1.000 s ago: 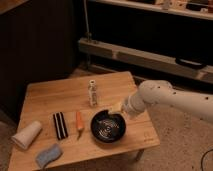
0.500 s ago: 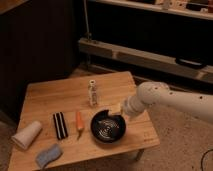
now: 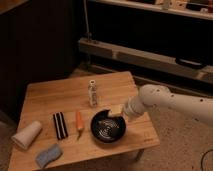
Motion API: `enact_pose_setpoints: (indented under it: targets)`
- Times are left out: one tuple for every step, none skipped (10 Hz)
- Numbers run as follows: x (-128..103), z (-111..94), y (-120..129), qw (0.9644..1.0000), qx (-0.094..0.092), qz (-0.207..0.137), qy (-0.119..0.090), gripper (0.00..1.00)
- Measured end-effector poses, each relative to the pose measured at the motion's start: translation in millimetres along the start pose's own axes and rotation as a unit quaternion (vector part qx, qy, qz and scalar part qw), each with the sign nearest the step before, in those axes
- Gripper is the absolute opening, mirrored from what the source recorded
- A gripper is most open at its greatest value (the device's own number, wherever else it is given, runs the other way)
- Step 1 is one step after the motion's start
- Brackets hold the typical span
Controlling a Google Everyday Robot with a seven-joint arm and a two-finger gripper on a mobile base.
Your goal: Pick up the ceramic bowl
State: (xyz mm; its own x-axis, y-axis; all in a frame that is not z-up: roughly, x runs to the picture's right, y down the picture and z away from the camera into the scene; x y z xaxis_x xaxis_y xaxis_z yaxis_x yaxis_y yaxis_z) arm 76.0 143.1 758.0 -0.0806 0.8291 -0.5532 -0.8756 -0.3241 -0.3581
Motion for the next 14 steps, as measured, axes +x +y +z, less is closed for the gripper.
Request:
enact_pose_setpoints:
  targets:
    - [0, 2, -1, 1.0000, -0.002, 0.000, 0.001, 0.73]
    - [0, 4, -2, 1.0000, -0.005, 0.000, 0.002, 0.73]
    - [0, 6, -3, 1.0000, -0.006, 0.002, 0.003, 0.73]
    - [0, 8, -4, 1.0000, -0.008, 0.003, 0.004, 0.73]
    - [-1, 10, -5, 0.9999, -0.010, 0.002, 0.004, 0.73]
    - [-1, 12, -6, 0.9999, -0.011, 0.002, 0.005, 0.73]
    - [-2, 14, -6, 0.9999, -0.013, 0.003, 0.006, 0.73]
    - [-2, 17, -7, 0.9999, -0.014, 0.004, 0.008, 0.73]
    - [-4, 19, -9, 0.9998, -0.014, 0.008, 0.011, 0.73]
    - [-5, 20, -11, 0.9997, -0.015, 0.012, 0.015, 0.73]
    - [-7, 22, -14, 0.9993, -0.014, 0.020, 0.028, 0.73]
    - [-7, 23, -12, 0.9989, -0.015, 0.021, 0.039, 0.73]
    - [-7, 23, -14, 0.9987, -0.016, 0.023, 0.044, 0.73]
    - [-7, 23, -16, 0.9984, -0.017, 0.026, 0.046, 0.73]
